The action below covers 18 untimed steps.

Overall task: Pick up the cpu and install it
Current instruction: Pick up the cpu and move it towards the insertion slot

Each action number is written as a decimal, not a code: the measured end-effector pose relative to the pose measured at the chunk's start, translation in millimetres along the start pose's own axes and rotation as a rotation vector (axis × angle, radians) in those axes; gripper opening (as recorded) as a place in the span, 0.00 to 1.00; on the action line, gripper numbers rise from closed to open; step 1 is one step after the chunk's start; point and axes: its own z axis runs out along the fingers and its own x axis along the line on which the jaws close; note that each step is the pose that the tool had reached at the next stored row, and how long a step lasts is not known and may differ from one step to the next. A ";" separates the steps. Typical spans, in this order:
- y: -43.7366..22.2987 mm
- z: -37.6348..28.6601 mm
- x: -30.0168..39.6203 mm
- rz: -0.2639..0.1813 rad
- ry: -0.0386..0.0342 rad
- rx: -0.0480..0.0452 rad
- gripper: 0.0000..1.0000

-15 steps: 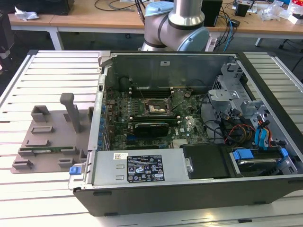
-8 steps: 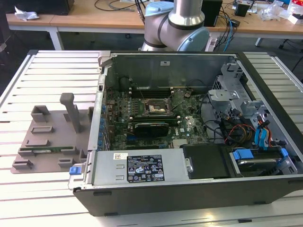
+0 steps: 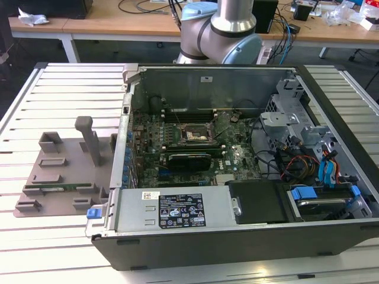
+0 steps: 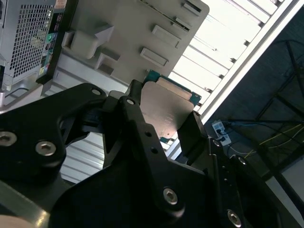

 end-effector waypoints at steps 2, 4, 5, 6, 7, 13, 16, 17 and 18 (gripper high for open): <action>0.0 1.3 -2.6 0.000 0.0002 0.0000 0.55; 0.0 3.1 -4.4 0.000 0.0003 0.0000 0.55; 0.1 3.8 -4.8 0.000 0.0001 -0.0001 0.55; 0.1 4.4 -5.3 0.000 0.0002 -0.0001 0.55; 0.0 5.1 -5.7 0.000 0.0003 -0.0001 0.55; 0.0 8.8 -7.6 0.000 0.0003 0.0000 0.55; 0.1 11.0 -8.2 0.000 0.0002 0.0000 0.55; 0.1 12.7 -8.6 0.000 0.0003 0.0000 0.55; 0.1 14.3 -8.8 0.000 0.0003 0.0000 0.55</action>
